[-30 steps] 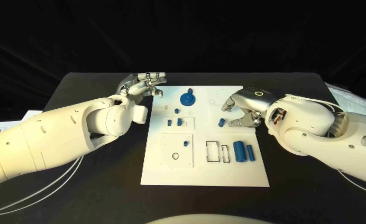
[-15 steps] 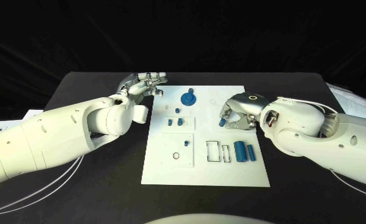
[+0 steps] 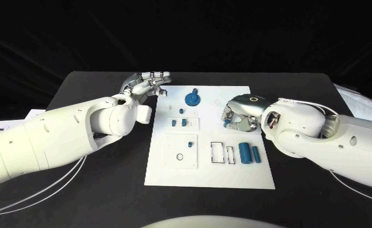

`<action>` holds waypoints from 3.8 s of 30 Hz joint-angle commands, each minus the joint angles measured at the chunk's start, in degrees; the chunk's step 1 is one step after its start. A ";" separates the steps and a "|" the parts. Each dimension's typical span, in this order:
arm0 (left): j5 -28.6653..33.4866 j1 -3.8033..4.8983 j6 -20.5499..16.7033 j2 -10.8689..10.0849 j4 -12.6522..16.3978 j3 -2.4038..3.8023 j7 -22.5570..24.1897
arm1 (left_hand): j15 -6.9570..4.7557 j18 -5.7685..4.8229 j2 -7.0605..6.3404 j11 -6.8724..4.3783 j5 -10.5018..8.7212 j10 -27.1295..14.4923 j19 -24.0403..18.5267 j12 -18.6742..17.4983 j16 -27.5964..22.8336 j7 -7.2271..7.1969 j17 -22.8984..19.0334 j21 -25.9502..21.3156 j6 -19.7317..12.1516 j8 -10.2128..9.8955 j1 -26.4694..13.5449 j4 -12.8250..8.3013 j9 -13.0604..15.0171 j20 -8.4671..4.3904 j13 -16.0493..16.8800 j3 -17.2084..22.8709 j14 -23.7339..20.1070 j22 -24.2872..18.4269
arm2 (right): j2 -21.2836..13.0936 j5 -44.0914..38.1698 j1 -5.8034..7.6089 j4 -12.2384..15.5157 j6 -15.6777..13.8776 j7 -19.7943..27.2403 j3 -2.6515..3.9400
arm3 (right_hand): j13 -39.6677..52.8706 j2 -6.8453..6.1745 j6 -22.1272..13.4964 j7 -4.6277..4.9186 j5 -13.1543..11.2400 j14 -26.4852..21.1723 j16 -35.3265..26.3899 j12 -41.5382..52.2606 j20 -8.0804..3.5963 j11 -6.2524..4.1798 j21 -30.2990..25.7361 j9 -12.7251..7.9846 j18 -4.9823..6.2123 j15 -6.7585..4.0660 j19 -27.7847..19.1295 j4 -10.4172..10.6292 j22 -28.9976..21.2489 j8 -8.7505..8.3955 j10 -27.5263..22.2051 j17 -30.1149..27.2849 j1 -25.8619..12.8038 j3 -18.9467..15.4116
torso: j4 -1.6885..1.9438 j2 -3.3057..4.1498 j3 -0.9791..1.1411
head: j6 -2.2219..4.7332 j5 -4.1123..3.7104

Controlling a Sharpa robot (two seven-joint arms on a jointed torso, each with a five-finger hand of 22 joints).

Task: Assemble the parts on the task board

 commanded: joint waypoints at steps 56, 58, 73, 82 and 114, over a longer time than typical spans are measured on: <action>-0.07 -0.23 1.73 0.85 0.07 0.04 -0.46 | -0.11 0.58 0.10 0.15 -0.34 -0.85 -0.27 0.85 -0.03 0.03 -0.51 -0.11 -0.68 0.47 0.60 -0.74 -0.05 0.28 0.12 0.19 -0.65 0.15 | 9.23 9.12 -3.95 3.93 -3.05 8.52 -0.58 | 0.17 -0.91 2.94 0.02 0.35 0.56 2.41 -2.63 -0.55 -0.33 2.45 0.50 -0.06 -0.51 2.17 -1.83 3.07 0.34 3.74 2.67 -1.32 6.61 | -0.01 0.02 -0.03 | -0.70 1.19; -0.07 -0.23 1.75 0.89 0.06 0.04 -0.49 | -0.11 0.58 0.10 0.15 -0.34 -0.85 -0.27 0.85 -0.03 0.03 -0.51 -0.11 -0.68 0.47 0.60 -0.74 -0.05 0.28 0.12 0.19 -0.65 0.15 | 9.64 8.52 -4.31 3.51 -2.71 8.56 -0.65 | 0.17 -0.92 2.93 0.03 0.39 0.56 2.43 -2.66 -0.55 -0.32 2.46 0.50 -0.06 -0.51 2.18 -1.87 3.09 0.33 3.74 2.69 -1.34 6.64 | 0.00 0.02 -0.02 | -0.73 1.22; -0.07 -0.25 2.04 1.20 -0.16 0.03 -0.52 | -0.07 0.56 0.17 0.20 -0.28 -0.98 -0.30 1.01 0.02 0.08 -0.51 -0.11 -0.75 0.56 0.43 -0.68 -0.05 0.31 0.13 0.18 -0.67 0.18 | 11.62 7.58 -5.42 1.04 -1.19 8.78 -0.79 | 0.17 -0.98 2.88 0.06 0.43 0.56 2.47 -2.75 -0.54 -0.29 2.47 0.50 -0.06 -0.49 2.17 -1.97 3.09 0.29 3.72 2.72 -1.41 6.68 | -0.07 0.03 -0.01 | -1.07 1.47; -0.07 -0.27 2.18 1.26 -0.21 0.03 -0.55 | -0.05 0.55 0.18 0.21 -0.26 -1.02 -0.31 1.06 0.03 0.09 -0.53 -0.11 -0.77 0.59 0.35 -0.65 -0.05 0.32 0.13 0.16 -0.69 0.19 | 12.09 7.30 -5.59 0.71 -0.79 8.47 -0.80 | 0.17 -0.99 2.88 0.07 0.45 0.56 2.47 -2.77 -0.54 -0.29 2.46 0.50 -0.06 -0.49 2.16 -1.99 3.07 0.28 3.72 2.71 -1.43 6.69 | -0.08 -0.02 -0.03 | -1.28 1.67; -0.07 -0.43 2.27 1.27 -0.44 0.01 -0.65 | -0.03 0.55 0.19 0.22 -0.19 -1.12 -0.34 1.17 0.03 0.09 -0.61 -0.11 -0.84 0.65 0.31 -0.68 -0.05 0.33 0.13 0.16 -0.73 0.20 | 13.90 2.18 -6.07 -0.14 4.22 3.68 -1.12 | 0.08 -4.29 -1.96 1.54 1.28 -0.71 0.36 -5.98 0.47 1.31 0.10 -0.49 0.64 0.88 -0.41 -1.88 -0.52 -0.65 -0.79 -0.95 -5.81 4.27 | -0.03 -0.03 -0.03 | -1.49 1.80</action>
